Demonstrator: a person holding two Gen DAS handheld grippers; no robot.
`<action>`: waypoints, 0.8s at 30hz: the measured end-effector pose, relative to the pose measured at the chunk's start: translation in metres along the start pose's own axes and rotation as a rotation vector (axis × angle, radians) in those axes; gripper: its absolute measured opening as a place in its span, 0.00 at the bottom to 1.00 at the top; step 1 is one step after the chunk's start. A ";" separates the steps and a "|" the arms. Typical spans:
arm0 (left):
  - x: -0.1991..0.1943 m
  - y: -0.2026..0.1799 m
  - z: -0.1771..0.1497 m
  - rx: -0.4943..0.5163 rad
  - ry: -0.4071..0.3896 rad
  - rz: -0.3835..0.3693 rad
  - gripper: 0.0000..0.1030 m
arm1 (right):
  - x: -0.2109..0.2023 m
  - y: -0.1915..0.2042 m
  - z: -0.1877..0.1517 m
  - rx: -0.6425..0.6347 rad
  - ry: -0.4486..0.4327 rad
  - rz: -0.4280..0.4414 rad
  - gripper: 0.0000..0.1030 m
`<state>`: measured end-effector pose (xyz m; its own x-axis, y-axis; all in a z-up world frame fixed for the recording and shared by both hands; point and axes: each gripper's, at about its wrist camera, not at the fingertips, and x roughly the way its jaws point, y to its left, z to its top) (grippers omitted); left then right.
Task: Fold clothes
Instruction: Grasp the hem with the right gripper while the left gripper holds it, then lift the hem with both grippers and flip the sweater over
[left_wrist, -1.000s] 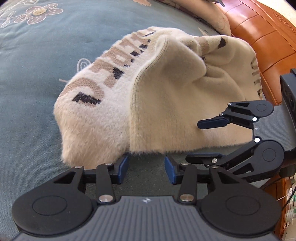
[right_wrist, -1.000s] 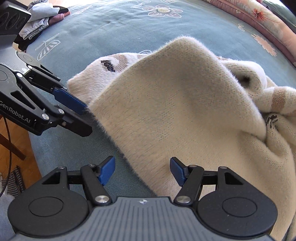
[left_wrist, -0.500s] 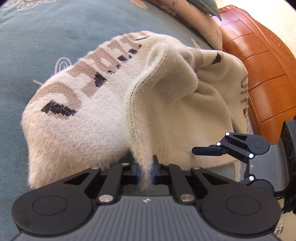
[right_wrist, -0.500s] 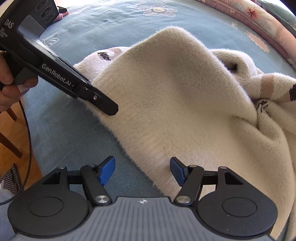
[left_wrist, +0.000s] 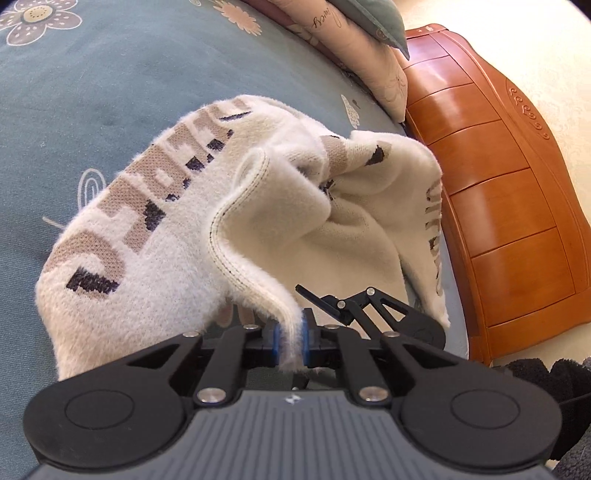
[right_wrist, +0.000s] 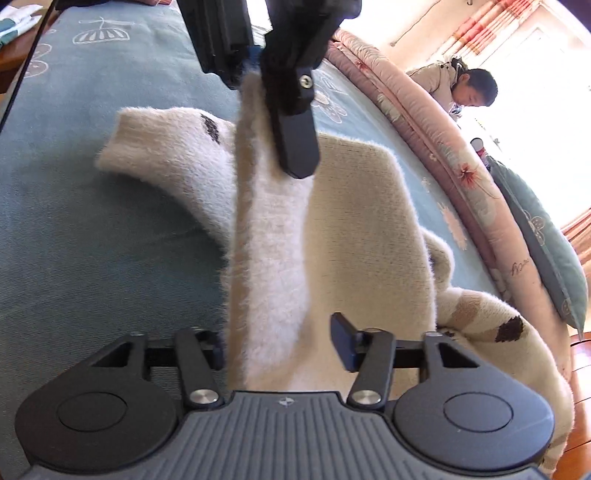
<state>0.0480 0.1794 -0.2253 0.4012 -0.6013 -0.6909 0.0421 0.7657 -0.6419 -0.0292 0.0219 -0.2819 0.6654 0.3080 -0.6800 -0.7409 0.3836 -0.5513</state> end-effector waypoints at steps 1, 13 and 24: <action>0.000 -0.002 -0.002 0.032 0.006 0.024 0.10 | -0.001 -0.005 -0.002 0.001 0.015 -0.004 0.13; 0.015 -0.098 -0.101 1.338 -0.074 0.445 0.63 | -0.001 -0.039 0.001 0.183 0.079 0.167 0.10; 0.109 -0.085 -0.118 1.728 -0.076 0.709 0.08 | -0.008 -0.042 -0.008 0.210 0.051 0.172 0.20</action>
<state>-0.0199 0.0214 -0.2854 0.7897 -0.1349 -0.5984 0.6127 0.2212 0.7587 -0.0043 -0.0042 -0.2569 0.5224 0.3422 -0.7810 -0.8037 0.5035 -0.3170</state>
